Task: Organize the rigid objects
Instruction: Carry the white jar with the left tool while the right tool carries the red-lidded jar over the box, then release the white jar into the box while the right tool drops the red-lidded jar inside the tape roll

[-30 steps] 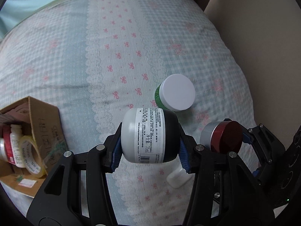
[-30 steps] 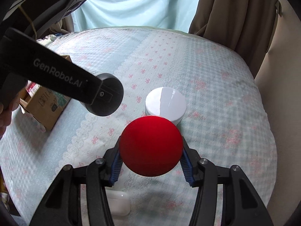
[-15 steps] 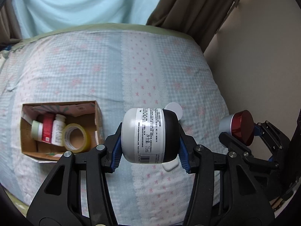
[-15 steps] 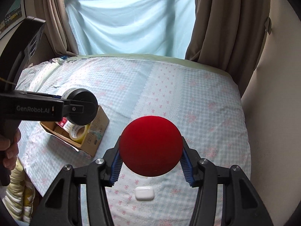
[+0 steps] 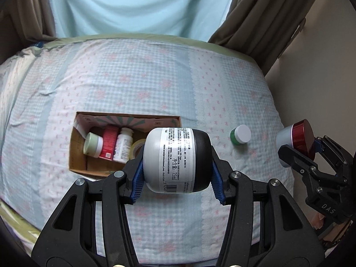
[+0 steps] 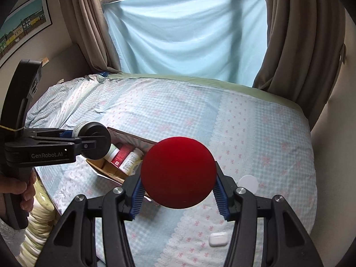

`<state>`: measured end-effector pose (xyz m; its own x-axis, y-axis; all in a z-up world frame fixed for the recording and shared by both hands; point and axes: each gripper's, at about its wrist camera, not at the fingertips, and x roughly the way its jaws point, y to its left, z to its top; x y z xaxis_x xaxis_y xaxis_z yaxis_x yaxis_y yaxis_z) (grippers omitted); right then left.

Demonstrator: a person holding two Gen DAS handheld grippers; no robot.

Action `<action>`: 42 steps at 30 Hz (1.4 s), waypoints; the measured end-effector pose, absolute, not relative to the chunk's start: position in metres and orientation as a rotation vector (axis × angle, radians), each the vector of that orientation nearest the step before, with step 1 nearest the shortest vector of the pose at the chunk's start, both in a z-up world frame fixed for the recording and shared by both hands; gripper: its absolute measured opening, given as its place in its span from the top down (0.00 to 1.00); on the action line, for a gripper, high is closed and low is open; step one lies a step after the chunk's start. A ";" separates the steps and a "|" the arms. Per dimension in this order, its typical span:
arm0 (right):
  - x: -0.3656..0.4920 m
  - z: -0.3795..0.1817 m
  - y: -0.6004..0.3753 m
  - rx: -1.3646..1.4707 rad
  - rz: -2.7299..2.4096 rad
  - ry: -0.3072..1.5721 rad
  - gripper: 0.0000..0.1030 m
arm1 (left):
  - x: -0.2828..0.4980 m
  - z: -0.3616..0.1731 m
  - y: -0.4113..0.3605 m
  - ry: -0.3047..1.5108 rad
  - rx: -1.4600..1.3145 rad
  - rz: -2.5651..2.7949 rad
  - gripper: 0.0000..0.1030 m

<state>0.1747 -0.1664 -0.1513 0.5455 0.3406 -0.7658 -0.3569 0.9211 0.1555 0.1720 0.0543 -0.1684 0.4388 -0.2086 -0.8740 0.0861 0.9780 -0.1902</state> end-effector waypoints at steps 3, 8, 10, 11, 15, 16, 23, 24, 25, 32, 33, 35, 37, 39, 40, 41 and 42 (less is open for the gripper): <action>0.176 -0.154 -0.138 -0.011 0.403 0.918 0.52 | 0.174 -0.177 0.085 1.126 -0.129 -0.195 0.55; 0.184 -0.167 -0.092 0.030 0.383 0.970 0.52 | 0.183 -0.195 0.133 1.157 -0.096 -0.205 0.55; 0.188 -0.174 -0.073 0.036 0.372 0.992 0.51 | 0.189 -0.205 0.153 1.173 -0.093 -0.218 0.55; 0.190 -0.177 -0.064 0.037 0.364 1.002 0.51 | 0.192 -0.210 0.162 1.181 -0.087 -0.223 0.55; 0.198 -0.197 -0.034 0.061 0.330 1.047 0.52 | 0.207 -0.237 0.194 1.214 -0.054 -0.243 0.55; 0.201 -0.205 -0.026 0.065 0.316 1.062 0.51 | 0.211 -0.245 0.200 1.223 -0.043 -0.250 0.55; 0.223 -0.264 0.012 0.119 0.253 1.168 0.52 | 0.234 -0.309 0.215 1.297 0.045 -0.309 0.55; 0.226 -0.273 0.016 0.125 0.248 1.182 0.52 | 0.236 -0.318 0.215 1.308 0.054 -0.317 0.55; 0.229 -0.282 0.019 0.131 0.242 1.195 0.52 | 0.237 -0.328 0.215 1.318 0.065 -0.324 0.55; 0.246 -0.333 0.033 0.130 0.226 1.259 0.52 | 0.245 -0.374 0.208 1.358 0.129 -0.351 0.55; 0.248 -0.339 0.033 0.128 0.223 1.266 0.52 | 0.247 -0.379 0.208 1.364 0.127 -0.352 0.55; 0.254 -0.352 0.033 0.132 0.212 1.288 0.52 | 0.252 -0.388 0.207 1.371 0.135 -0.355 0.55; 0.260 -0.362 0.031 0.141 0.199 1.305 0.52 | 0.256 -0.395 0.204 1.377 0.153 -0.358 0.55; 0.266 -0.372 0.028 0.149 0.188 1.324 0.52 | 0.261 -0.401 0.201 1.386 0.158 -0.365 0.55; 0.268 -0.376 0.027 0.150 0.183 1.332 0.52 | 0.262 -0.404 0.199 1.389 0.163 -0.367 0.55; 0.271 -0.380 0.026 0.150 0.180 1.340 0.52 | 0.263 -0.406 0.198 1.390 0.174 -0.365 0.55; 0.273 -0.383 0.025 0.154 0.177 1.348 0.52 | 0.265 -0.408 0.197 1.392 0.186 -0.365 0.55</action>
